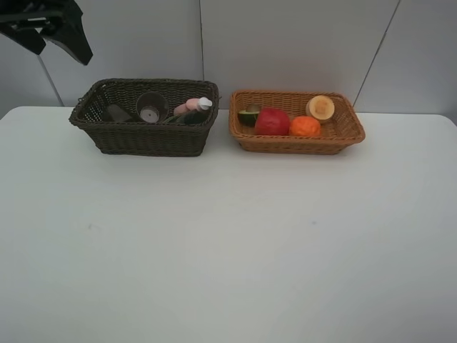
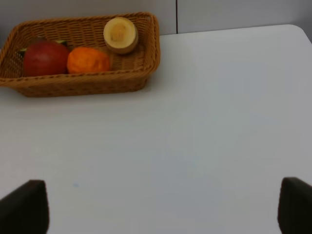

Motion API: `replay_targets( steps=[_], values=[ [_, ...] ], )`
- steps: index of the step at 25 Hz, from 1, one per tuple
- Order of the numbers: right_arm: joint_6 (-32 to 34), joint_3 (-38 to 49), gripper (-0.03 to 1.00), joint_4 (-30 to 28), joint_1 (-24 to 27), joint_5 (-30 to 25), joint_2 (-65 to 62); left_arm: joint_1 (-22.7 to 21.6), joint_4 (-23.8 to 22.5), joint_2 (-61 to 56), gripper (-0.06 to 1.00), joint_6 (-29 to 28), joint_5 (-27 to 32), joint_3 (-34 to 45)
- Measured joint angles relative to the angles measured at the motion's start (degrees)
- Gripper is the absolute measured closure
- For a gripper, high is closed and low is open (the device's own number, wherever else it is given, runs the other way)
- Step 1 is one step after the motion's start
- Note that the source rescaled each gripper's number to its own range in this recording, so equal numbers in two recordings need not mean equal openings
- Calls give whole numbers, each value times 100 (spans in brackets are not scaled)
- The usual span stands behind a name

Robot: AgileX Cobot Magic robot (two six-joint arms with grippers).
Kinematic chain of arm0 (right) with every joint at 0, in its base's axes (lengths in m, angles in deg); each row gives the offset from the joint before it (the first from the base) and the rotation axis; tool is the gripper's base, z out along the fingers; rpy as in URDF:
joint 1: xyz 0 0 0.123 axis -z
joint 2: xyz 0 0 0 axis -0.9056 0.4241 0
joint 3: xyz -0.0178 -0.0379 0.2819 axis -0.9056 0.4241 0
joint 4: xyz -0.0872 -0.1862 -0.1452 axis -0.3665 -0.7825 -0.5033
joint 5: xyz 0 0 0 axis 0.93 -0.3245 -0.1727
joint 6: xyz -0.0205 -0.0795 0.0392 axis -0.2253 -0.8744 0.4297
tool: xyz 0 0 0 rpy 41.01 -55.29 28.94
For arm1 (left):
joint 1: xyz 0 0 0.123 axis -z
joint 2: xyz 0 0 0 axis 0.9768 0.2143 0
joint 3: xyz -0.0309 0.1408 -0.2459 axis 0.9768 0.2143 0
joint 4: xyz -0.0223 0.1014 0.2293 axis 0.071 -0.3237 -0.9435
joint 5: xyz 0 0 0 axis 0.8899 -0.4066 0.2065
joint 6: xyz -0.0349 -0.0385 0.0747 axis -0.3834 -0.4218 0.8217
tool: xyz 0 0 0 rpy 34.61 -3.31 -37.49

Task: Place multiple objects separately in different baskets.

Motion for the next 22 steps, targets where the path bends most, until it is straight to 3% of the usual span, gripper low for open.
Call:
replay_targets(
  steps=[3, 8, 22],
  values=[
    [0, 0, -2, 0, 0, 0, 0, 0, -148, -361, -6, -65, 638, 0],
    [0, 0, -2, 0, 0, 0, 0, 0, -320, -1182, -6, -211, 757, 303],
    [0, 0, -2, 0, 0, 0, 0, 0, -429, -4829, -6, -249, 814, 3443]
  ],
)
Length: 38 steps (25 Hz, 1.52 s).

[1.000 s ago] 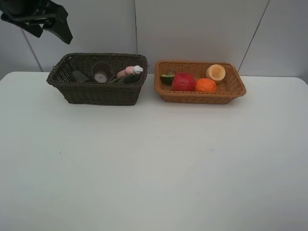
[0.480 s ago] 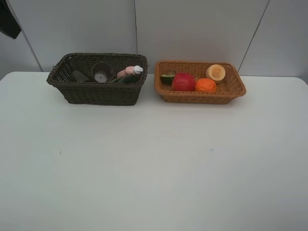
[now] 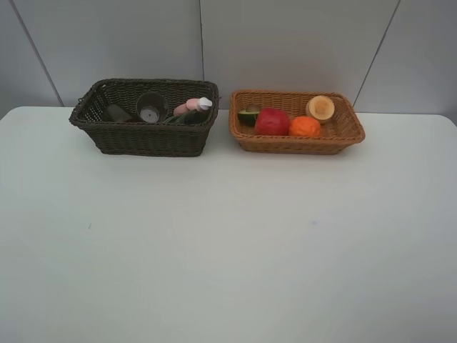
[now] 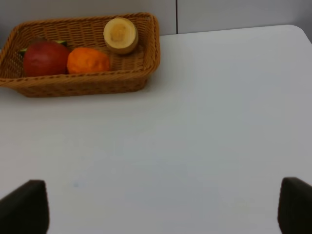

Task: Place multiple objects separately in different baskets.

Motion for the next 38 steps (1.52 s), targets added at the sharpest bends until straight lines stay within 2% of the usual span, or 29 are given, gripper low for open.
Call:
replay_targets(
  steps=[6, 10, 16, 28, 31, 34, 38],
  values=[
    [0, 0, -2, 0, 0, 0, 0, 0, 30, -1331, -6, 0, -52, 1070],
    [0, 0, -2, 0, 0, 0, 0, 0, 240, -1993, -6, -5, -271, 1711],
    [0, 0, -2, 0, 0, 0, 0, 0, 343, -2789, -6, -5, -388, 2355],
    [0, 0, -2, 0, 0, 0, 0, 0, 366, -4235, -6, -5, -444, 2388],
    [0, 0, -2, 0, 0, 0, 0, -8, 384, -4284, -6, -5, -483, 2407],
    [0, 0, -2, 0, 0, 0, 0, -117, 543, -4289, -6, -35, -790, 2479],
    [0, 0, -2, 0, 0, 0, 0, -223, 490, -4289, -6, -50, -768, 2511]
  ],
)
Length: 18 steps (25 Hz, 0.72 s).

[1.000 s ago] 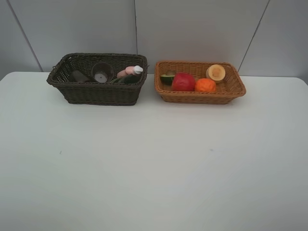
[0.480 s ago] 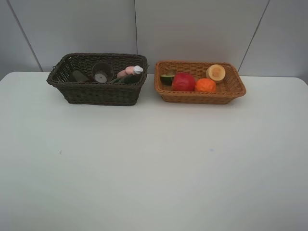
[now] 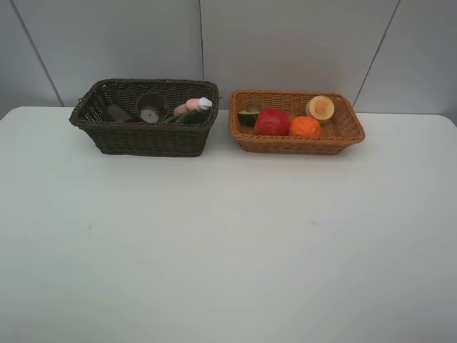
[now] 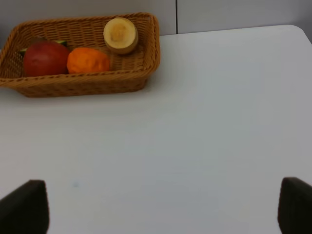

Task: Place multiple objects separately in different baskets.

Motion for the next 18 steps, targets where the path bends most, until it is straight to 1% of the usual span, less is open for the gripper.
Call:
replay_targets(
  steps=[8, 18],
  values=[
    [0, 0, -2, 0, 0, 0, 0, 0, -107, 0, -6, -18, -18, 46],
    [0, 0, -2, 0, 0, 0, 0, 0, -106, 0, -6, -18, -24, 46]
  ],
)
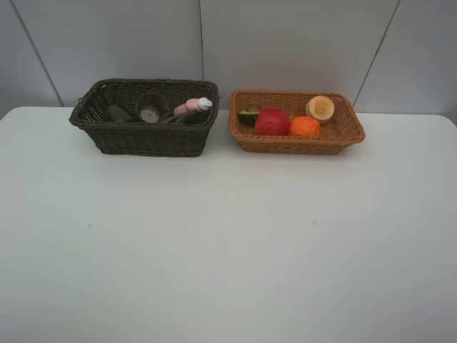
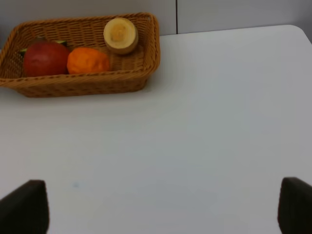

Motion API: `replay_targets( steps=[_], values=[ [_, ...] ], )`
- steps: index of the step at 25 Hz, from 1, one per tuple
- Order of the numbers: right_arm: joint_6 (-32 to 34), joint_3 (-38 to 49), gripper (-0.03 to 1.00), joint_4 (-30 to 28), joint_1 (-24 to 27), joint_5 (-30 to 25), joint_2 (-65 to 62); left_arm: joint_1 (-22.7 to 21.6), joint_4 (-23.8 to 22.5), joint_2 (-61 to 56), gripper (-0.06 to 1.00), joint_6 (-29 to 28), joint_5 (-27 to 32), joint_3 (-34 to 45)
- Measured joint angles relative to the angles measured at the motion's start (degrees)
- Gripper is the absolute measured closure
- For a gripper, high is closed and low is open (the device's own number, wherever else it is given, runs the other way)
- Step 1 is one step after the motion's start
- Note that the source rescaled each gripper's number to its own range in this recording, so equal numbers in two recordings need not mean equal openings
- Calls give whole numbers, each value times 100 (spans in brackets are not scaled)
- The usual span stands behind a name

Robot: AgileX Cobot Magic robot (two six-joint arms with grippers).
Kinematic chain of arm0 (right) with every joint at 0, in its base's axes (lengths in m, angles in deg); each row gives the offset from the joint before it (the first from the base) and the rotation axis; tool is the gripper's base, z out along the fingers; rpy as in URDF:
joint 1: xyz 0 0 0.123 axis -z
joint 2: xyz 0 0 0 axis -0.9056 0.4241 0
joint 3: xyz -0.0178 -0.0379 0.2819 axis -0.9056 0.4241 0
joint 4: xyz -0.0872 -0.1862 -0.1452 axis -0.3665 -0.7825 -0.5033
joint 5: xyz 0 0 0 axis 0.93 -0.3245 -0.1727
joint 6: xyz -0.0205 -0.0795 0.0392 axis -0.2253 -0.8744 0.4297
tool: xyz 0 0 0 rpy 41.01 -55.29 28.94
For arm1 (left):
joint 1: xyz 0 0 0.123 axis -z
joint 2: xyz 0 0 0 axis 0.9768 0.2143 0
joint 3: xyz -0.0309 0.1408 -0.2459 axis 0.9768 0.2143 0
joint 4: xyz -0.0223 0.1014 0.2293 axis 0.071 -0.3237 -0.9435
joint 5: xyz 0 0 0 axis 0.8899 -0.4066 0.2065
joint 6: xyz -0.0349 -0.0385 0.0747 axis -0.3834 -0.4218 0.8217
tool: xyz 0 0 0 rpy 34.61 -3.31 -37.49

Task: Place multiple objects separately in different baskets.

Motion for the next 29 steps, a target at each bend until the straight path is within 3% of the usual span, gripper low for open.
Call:
replay_targets(
  steps=[29],
  values=[
    [0, 0, -2, 0, 0, 0, 0, 0, -2, 0, -6, 0, -5, 0]
  ],
)
